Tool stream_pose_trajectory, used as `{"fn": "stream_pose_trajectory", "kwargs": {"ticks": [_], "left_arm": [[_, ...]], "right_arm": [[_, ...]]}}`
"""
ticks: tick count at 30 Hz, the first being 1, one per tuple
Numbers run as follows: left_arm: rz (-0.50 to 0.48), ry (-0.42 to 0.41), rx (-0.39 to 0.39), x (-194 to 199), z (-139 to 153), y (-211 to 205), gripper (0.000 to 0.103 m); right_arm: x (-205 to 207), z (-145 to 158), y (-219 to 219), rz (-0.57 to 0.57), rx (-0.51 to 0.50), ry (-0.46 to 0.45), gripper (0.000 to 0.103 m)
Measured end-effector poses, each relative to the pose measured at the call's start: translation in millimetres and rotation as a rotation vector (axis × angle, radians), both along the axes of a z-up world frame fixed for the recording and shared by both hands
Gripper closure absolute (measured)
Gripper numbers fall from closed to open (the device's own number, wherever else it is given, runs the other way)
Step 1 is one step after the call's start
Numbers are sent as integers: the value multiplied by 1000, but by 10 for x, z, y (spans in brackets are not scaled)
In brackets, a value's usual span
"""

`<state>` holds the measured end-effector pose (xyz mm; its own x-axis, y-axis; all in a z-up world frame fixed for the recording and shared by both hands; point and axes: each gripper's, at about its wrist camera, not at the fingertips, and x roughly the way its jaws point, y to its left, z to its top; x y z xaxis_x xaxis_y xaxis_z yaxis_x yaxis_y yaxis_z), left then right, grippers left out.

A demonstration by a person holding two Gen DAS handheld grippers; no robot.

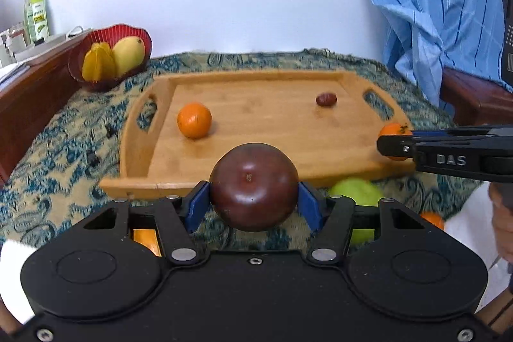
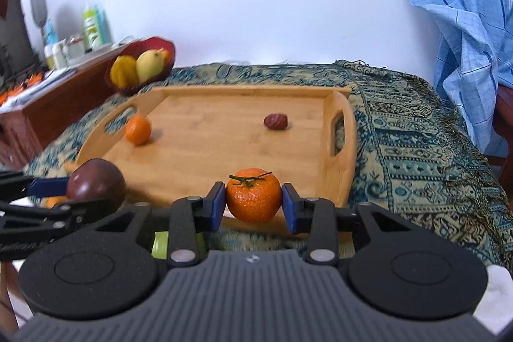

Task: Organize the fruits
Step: 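Grasp the dark purple plum with the left gripper while the right gripper grasps a stemmed tangerine, then carry the plum with the left gripper while the right gripper carries the tangerine onto the tray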

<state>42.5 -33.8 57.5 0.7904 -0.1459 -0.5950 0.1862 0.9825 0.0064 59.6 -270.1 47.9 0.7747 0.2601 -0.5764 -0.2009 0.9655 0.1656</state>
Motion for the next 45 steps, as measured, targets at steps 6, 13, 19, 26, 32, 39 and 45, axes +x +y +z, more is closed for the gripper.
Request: {"fn": "stream_pose_trajectory", "kwargs": {"ticks": [6, 13, 19, 26, 32, 39, 45], "left_arm": [[-3, -10, -15, 290, 118, -63, 46], [18, 55, -25, 734, 11, -155, 46], [22, 86, -2, 1041, -94, -218, 46], [16, 95, 19, 1226, -188, -281, 46], [13, 86, 26, 1351, -191, -327, 46], [28, 74, 14, 1523, -184, -321, 46], [44, 72, 18, 1694, -193, -309, 46]], "right_arm": [[352, 16, 57, -62, 8, 10, 61], [684, -95, 100, -95, -6, 61, 61], [912, -158, 103, -112, 8, 98, 61], [1117, -187, 170, -105, -23, 119, 61], [1212, -239, 161, -113, -21, 139, 61], [1268, -254, 105, -178, -7, 117, 61], [1294, -279, 75, -204, -18, 114, 61]]}}
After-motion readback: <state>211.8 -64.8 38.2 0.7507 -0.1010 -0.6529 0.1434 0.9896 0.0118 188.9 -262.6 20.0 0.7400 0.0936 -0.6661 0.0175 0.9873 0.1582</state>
